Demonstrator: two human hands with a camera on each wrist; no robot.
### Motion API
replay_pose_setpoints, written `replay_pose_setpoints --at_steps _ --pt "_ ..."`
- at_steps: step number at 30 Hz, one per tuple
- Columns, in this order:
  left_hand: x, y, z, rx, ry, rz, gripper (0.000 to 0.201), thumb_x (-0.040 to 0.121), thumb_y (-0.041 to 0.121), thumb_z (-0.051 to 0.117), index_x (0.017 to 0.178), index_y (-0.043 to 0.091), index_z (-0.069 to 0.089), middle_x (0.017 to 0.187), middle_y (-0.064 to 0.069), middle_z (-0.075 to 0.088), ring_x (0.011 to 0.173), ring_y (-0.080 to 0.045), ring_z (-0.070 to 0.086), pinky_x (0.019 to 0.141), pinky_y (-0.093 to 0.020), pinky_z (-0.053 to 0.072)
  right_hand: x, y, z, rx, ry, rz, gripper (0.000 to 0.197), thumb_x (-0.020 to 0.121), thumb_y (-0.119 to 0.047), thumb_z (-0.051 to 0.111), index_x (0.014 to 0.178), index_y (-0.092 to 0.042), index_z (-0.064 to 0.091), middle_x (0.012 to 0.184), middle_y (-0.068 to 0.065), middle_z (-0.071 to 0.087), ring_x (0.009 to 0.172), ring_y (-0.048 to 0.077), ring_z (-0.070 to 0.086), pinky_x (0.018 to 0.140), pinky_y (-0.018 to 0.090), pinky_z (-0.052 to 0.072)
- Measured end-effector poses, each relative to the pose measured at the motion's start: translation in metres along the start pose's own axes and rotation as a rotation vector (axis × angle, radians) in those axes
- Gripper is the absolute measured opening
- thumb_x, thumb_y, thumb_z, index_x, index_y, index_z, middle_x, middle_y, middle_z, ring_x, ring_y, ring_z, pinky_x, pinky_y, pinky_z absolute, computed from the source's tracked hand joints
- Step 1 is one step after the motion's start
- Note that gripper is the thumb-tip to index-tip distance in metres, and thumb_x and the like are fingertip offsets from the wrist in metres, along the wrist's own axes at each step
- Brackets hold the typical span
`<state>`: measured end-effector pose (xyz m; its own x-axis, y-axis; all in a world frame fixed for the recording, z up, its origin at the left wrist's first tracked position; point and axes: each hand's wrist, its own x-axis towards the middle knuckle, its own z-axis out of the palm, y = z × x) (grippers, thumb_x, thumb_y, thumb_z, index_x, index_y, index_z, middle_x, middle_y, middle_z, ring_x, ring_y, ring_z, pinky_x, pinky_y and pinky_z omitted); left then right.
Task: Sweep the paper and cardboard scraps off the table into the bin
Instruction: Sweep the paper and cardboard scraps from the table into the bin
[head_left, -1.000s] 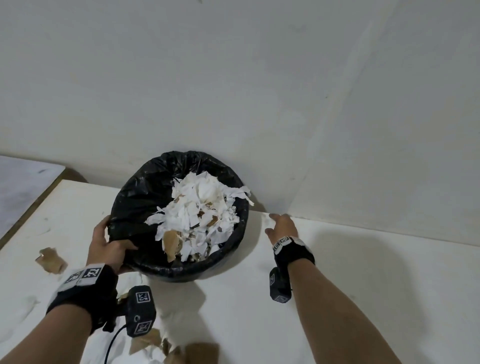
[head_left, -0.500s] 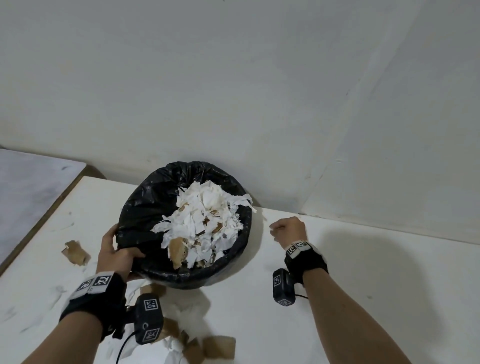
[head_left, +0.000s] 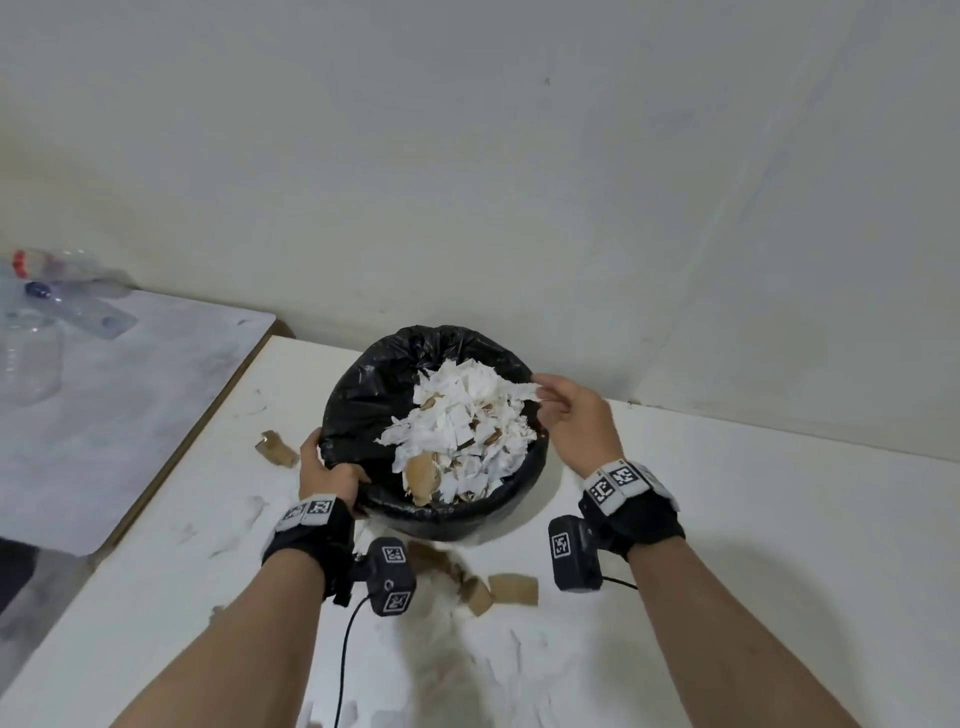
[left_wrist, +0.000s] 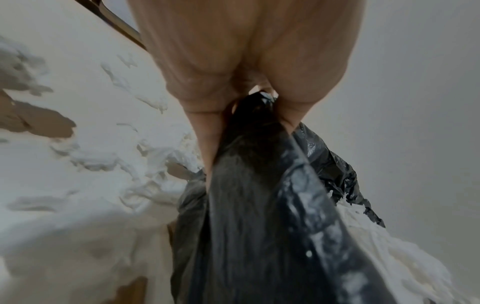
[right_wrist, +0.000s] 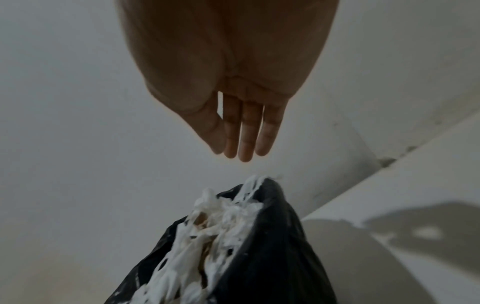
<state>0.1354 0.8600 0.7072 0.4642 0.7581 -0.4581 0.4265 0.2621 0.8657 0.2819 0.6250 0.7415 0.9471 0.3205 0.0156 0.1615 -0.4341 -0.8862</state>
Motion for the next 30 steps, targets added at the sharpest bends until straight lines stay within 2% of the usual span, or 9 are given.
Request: replay_pose_setpoints --at_steps 2,4,6,11,14,16,19,26,30 --pt "-0.006 -0.001 -0.021 -0.004 -0.009 0.019 0.087 0.071 -0.016 0.051 0.142 0.034 0.042 0.124 -0.009 0.058 0.084 -0.036 0.061 0.073 -0.058 0.059 -0.027 -0.002 -0.005 0.023 0.169 0.018 0.038 0.085 0.004 0.049 0.113 -0.013 0.067 0.093 0.002 0.068 0.087 0.014 0.064 0.075 0.008 0.048" --pt "-0.011 -0.002 -0.041 -0.005 -0.012 0.037 0.089 0.07 -0.016 0.051 0.144 0.034 0.041 0.127 -0.006 0.056 0.097 -0.038 0.06 0.079 -0.059 0.057 -0.056 0.004 -0.006 -0.048 0.214 0.058 0.033 0.083 0.001 0.056 0.109 -0.015 0.068 0.091 0.002 0.066 0.085 0.017 0.063 0.076 0.013 0.048" --pt "-0.014 -0.002 -0.057 -0.01 -0.032 0.036 0.092 0.072 -0.016 0.05 0.147 0.035 0.037 0.126 -0.003 0.053 0.1 -0.04 0.06 0.081 -0.061 0.057 -0.084 0.021 0.002 -0.159 0.081 0.164 0.038 0.08 -0.009 0.07 0.116 -0.019 0.064 0.104 0.002 0.062 0.093 0.02 0.061 0.086 0.028 0.05" --pt "-0.015 -0.015 -0.085 0.009 -0.05 0.027 0.093 0.072 -0.014 0.049 0.144 0.044 0.038 0.129 -0.004 0.054 0.09 -0.039 0.063 0.073 -0.062 0.058 -0.145 0.08 0.05 -0.604 -0.541 0.414 0.113 0.059 -0.048 0.084 0.149 -0.037 0.016 0.151 0.011 0.017 0.141 0.034 0.024 0.112 0.045 0.033" --pt "-0.012 -0.024 -0.094 0.01 -0.048 0.032 0.089 0.075 -0.015 0.049 0.144 0.041 0.04 0.123 -0.005 0.054 0.083 -0.033 0.062 0.071 -0.057 0.059 -0.174 0.102 0.076 -0.686 -0.682 0.376 0.143 0.033 -0.07 0.083 0.14 -0.058 -0.01 0.154 -0.002 -0.002 0.144 0.037 0.009 0.113 0.05 0.027" --pt "-0.01 -0.028 -0.098 0.019 -0.053 0.022 0.088 0.076 -0.016 0.049 0.144 0.04 0.04 0.12 -0.004 0.054 0.078 -0.031 0.061 0.069 -0.054 0.06 -0.191 0.108 0.091 -0.714 -0.701 0.403 0.151 0.025 -0.071 0.082 0.141 -0.054 -0.013 0.154 -0.004 -0.016 0.142 0.039 0.007 0.108 0.056 0.03" --pt "-0.009 -0.034 -0.105 0.028 -0.053 -0.007 0.089 0.075 -0.016 0.049 0.143 0.041 0.04 0.119 -0.005 0.053 0.079 -0.035 0.062 0.069 -0.059 0.059 -0.217 0.105 0.112 -0.834 -0.701 0.402 0.141 0.036 -0.058 0.085 0.142 -0.051 -0.009 0.153 0.004 -0.022 0.138 0.041 0.008 0.096 0.061 0.041" --pt "-0.014 -0.036 -0.116 0.035 -0.066 0.003 0.089 0.075 -0.015 0.05 0.142 0.042 0.04 0.121 -0.006 0.053 0.083 -0.039 0.064 0.069 -0.062 0.059 -0.236 0.1 0.126 -0.865 -0.599 0.299 0.082 0.067 -0.029 0.078 0.137 -0.028 0.036 0.14 0.011 0.021 0.12 0.037 0.033 0.096 0.039 0.043" --pt "-0.015 -0.038 -0.121 0.036 -0.065 0.009 0.088 0.076 -0.015 0.049 0.143 0.041 0.04 0.12 -0.007 0.054 0.083 -0.039 0.064 0.07 -0.061 0.059 -0.245 0.104 0.133 -0.756 -0.385 0.223 0.035 0.071 -0.009 0.071 0.106 -0.018 0.068 0.118 0.013 0.051 0.107 0.038 0.057 0.088 0.037 0.051"
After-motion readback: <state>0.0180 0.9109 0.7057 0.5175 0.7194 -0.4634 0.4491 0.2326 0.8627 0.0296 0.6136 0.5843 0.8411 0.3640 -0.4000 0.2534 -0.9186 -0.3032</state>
